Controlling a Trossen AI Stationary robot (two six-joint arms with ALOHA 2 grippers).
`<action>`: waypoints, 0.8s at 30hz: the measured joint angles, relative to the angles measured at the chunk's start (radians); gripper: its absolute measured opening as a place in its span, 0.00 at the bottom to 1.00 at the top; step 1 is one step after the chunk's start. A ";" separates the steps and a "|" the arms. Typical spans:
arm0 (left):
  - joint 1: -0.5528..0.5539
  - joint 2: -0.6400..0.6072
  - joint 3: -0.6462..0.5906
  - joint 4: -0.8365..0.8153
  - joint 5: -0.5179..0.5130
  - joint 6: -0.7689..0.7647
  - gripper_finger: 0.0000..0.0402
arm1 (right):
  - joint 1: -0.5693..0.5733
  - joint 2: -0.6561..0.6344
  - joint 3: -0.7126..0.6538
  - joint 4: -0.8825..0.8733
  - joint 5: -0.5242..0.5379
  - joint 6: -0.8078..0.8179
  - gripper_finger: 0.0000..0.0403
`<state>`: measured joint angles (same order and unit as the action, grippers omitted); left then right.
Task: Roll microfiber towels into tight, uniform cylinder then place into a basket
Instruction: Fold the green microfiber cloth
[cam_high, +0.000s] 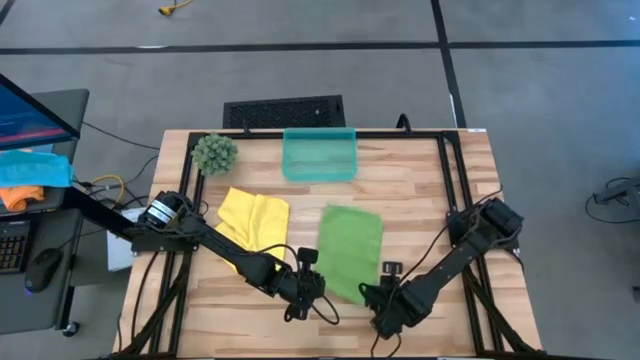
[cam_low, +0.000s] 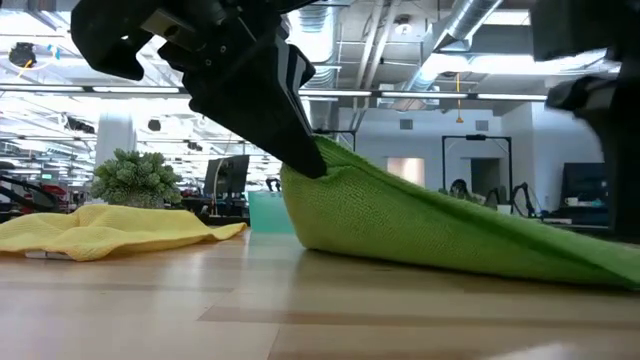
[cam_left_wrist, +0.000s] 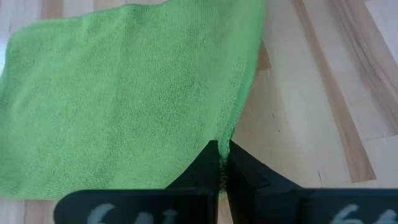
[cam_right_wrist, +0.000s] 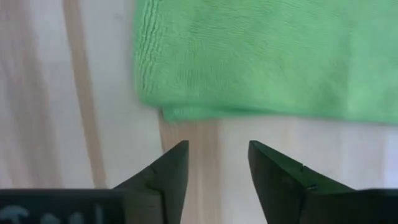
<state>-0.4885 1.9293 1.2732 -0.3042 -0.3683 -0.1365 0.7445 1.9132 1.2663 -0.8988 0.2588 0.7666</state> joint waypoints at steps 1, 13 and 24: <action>0.000 0.000 0.000 0.000 0.000 -0.002 0.01 | 0.007 -0.017 0.000 -0.015 0.002 0.012 0.48; 0.012 0.000 0.000 0.001 0.001 -0.112 0.01 | 0.167 -0.087 0.000 0.001 0.419 0.003 0.44; 0.037 0.000 0.000 -0.003 0.001 -0.275 0.01 | 0.133 0.025 0.000 0.194 0.301 -0.170 0.51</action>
<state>-0.4514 1.9293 1.2728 -0.3077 -0.3675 -0.4118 0.8778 1.9379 1.2659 -0.7044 0.5594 0.5968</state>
